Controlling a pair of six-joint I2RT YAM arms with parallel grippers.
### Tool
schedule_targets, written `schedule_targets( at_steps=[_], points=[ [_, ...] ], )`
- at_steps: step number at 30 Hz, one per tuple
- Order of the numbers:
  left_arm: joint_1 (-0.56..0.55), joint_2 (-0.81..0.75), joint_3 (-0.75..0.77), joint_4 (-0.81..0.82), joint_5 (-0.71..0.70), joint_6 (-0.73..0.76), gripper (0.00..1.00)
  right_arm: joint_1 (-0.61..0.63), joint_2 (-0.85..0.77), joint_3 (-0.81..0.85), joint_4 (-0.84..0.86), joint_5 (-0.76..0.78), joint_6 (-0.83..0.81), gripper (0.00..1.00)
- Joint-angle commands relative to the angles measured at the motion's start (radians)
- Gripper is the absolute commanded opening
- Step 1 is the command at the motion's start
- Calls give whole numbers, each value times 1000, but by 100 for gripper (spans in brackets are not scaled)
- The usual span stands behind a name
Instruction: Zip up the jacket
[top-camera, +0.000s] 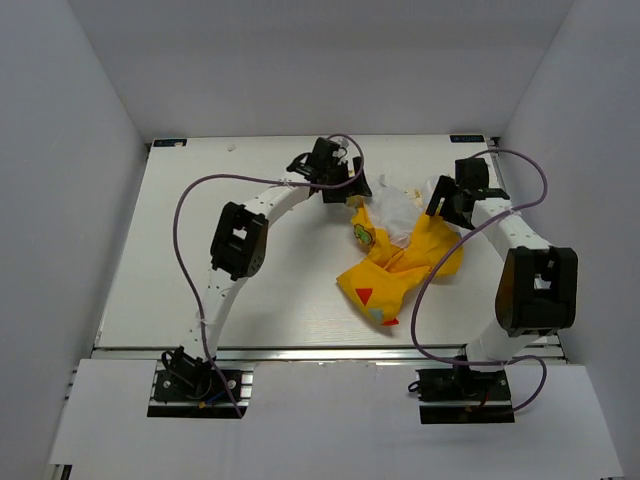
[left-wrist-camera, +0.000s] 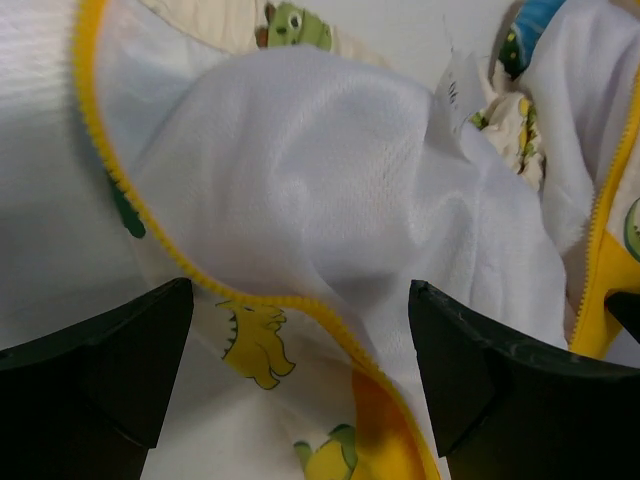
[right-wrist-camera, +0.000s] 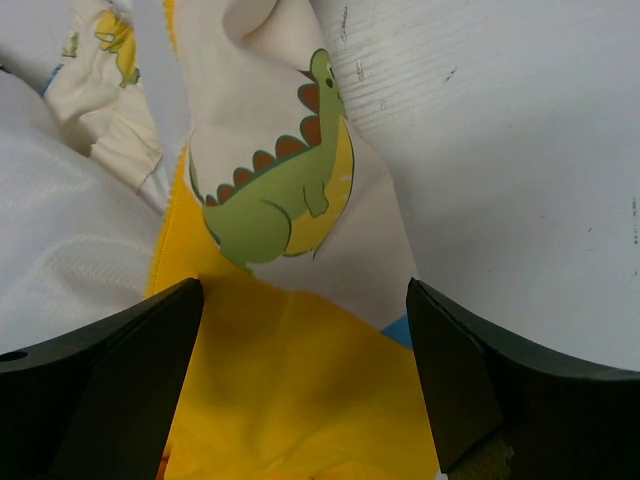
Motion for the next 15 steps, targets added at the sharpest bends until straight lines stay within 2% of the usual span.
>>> schedule_targets(
  at_steps=[1,4,5,7,8,9,11,13,15],
  points=[
    [-21,23,41,42,71,-45,98,-7,29,11,68,29,18,87],
    [-43,59,13,85,97,-57,98,-8,33,-43,126,18,58,77],
    [-54,63,8,108,111,-60,75,-8,20,-88,164,-14,69,62],
    [-66,53,-13,144,146,-67,38,-8,-3,-133,205,-56,91,42],
    [-75,37,-44,160,162,-67,4,-8,-38,-171,223,-77,91,25],
    [-78,16,-62,186,159,-62,0,-7,-62,-190,266,-124,83,16],
    [-78,-82,-135,206,122,-48,0,-7,-152,-222,303,-177,48,0],
    [-78,-176,-194,230,76,-13,0,-5,-218,-236,314,-211,37,0],
    [-78,-349,-310,263,5,13,0,-4,-313,-215,294,-252,20,0]
  ],
)
